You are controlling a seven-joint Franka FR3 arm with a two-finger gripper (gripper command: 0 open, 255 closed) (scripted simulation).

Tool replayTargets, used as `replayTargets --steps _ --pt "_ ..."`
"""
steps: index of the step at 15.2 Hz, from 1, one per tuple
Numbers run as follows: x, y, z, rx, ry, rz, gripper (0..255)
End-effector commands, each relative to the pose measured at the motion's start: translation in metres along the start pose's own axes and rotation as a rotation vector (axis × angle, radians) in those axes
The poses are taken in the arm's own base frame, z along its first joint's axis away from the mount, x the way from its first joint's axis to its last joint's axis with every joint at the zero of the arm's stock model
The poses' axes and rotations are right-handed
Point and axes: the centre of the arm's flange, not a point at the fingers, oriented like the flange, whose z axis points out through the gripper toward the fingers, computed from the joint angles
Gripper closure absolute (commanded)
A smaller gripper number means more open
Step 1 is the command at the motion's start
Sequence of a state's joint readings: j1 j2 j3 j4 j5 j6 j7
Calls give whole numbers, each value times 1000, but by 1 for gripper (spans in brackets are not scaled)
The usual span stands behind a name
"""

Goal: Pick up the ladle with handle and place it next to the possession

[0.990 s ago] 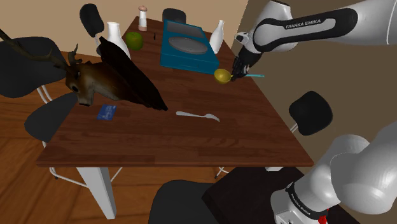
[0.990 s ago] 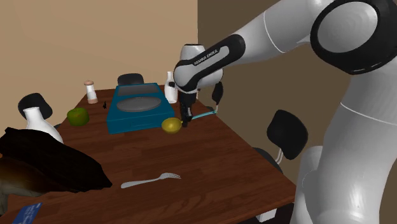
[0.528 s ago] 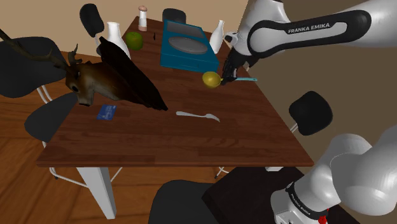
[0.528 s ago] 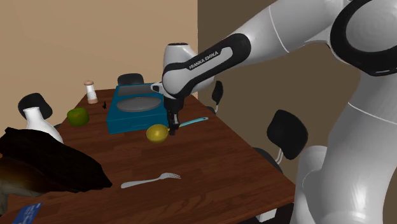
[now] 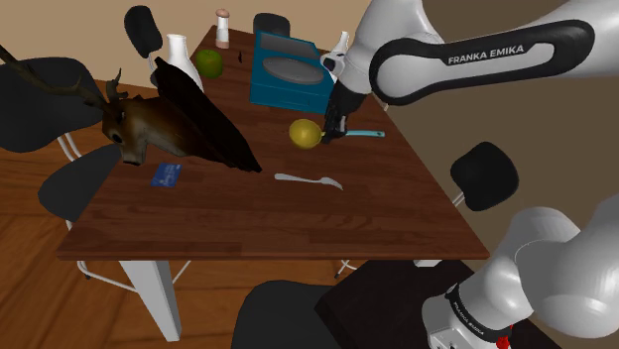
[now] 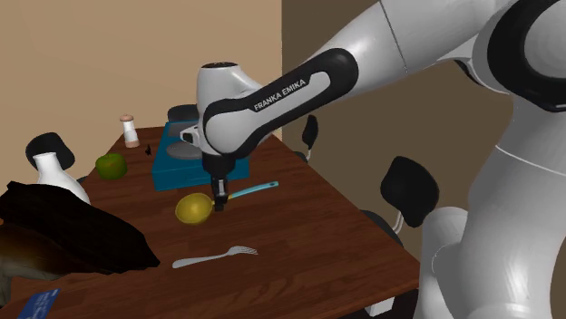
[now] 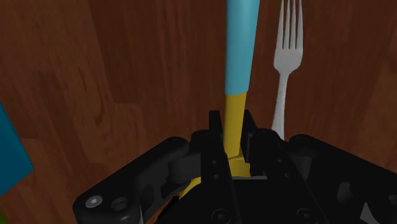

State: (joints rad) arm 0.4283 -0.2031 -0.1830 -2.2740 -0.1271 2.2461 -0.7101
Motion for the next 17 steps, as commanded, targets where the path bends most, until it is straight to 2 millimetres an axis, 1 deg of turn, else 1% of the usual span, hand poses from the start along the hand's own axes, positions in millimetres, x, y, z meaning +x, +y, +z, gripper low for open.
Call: replayTargets --steps 1,17 --pt "21 -16 -2 0 0 2 255" --pt "184 -150 -13 0 0 2 255"
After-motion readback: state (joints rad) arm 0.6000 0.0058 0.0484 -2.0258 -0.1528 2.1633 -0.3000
